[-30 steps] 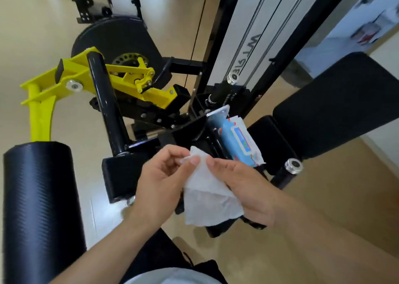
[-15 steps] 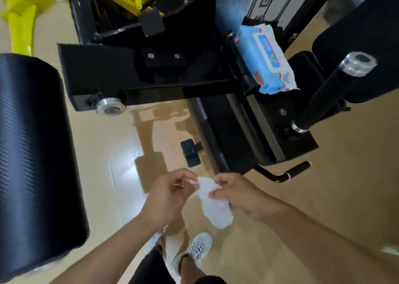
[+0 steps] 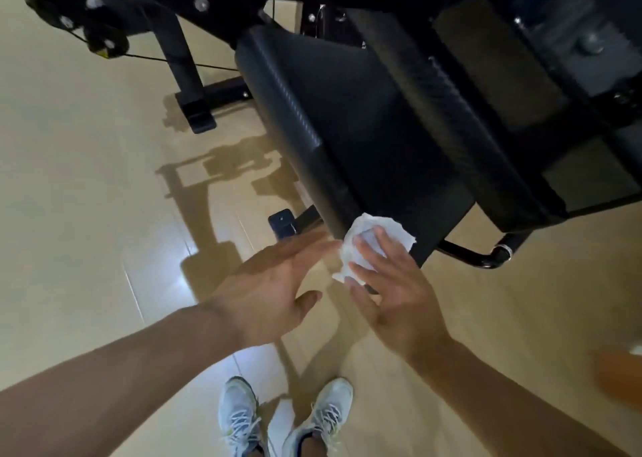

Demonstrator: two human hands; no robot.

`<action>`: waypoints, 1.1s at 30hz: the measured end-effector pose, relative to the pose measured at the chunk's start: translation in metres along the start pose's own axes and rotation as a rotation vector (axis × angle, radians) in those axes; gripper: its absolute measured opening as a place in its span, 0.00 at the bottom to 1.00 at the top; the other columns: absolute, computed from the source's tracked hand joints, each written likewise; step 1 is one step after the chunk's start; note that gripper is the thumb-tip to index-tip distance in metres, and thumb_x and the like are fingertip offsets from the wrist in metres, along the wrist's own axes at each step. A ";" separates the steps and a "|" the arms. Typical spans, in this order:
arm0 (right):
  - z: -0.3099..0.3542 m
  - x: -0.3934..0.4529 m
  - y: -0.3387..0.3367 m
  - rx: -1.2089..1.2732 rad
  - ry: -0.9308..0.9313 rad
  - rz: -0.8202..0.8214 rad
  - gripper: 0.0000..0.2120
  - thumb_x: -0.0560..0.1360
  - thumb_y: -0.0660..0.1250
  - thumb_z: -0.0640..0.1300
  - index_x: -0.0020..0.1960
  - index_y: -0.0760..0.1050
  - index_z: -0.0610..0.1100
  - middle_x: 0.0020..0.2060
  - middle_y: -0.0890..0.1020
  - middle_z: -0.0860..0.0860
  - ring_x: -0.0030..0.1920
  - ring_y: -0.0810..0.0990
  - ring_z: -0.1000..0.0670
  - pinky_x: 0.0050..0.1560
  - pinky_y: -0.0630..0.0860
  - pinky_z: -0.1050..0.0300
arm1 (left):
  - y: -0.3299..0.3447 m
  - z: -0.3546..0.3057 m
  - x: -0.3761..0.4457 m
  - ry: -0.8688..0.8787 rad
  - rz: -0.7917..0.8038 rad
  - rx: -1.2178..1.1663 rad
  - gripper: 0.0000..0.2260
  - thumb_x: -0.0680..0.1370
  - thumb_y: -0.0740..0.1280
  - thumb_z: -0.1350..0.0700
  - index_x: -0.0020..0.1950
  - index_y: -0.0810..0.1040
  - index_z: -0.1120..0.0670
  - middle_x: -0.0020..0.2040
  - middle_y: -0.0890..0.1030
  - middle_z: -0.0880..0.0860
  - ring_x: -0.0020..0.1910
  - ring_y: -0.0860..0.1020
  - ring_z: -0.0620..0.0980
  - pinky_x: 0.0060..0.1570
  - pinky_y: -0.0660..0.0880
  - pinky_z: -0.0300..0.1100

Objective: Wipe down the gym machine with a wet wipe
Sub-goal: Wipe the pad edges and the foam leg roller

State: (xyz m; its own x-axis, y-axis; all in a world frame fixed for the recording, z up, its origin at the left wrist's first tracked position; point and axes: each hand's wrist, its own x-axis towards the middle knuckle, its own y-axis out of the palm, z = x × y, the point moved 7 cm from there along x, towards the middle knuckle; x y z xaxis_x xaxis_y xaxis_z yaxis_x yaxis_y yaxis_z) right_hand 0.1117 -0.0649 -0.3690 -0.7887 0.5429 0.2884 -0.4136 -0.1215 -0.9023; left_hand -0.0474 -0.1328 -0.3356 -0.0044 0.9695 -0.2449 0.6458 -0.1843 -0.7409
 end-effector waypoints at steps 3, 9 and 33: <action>-0.014 0.017 -0.009 0.077 0.164 -0.110 0.06 0.79 0.71 0.39 0.54 0.85 0.39 0.56 0.85 0.50 0.67 0.78 0.51 0.64 0.76 0.51 | -0.004 -0.005 0.010 -0.043 -0.009 -0.007 0.29 0.82 0.65 0.47 0.80 0.54 0.37 0.78 0.56 0.34 0.74 0.58 0.36 0.52 0.44 0.13; -0.011 0.037 0.014 -0.252 0.292 0.114 0.22 0.83 0.60 0.46 0.76 0.69 0.45 0.76 0.70 0.51 0.78 0.61 0.48 0.77 0.62 0.52 | 0.001 0.011 -0.006 -0.060 -0.014 -0.033 0.30 0.81 0.66 0.45 0.79 0.55 0.36 0.77 0.57 0.30 0.74 0.62 0.36 0.62 0.55 0.25; 0.005 0.091 0.041 -0.810 -0.301 0.685 0.31 0.83 0.42 0.46 0.81 0.34 0.39 0.79 0.32 0.43 0.78 0.27 0.43 0.80 0.34 0.46 | 0.002 0.012 -0.001 -0.054 0.031 0.055 0.31 0.83 0.63 0.46 0.81 0.51 0.44 0.81 0.55 0.41 0.79 0.56 0.42 0.74 0.55 0.36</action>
State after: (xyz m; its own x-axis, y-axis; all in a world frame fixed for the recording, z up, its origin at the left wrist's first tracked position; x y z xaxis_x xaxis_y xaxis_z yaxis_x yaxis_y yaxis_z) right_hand 0.0204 -0.0247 -0.3785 -0.8612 0.3306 -0.3859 0.4872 0.3213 -0.8120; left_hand -0.0548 -0.1360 -0.3446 -0.0266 0.9533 -0.3007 0.6036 -0.2245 -0.7650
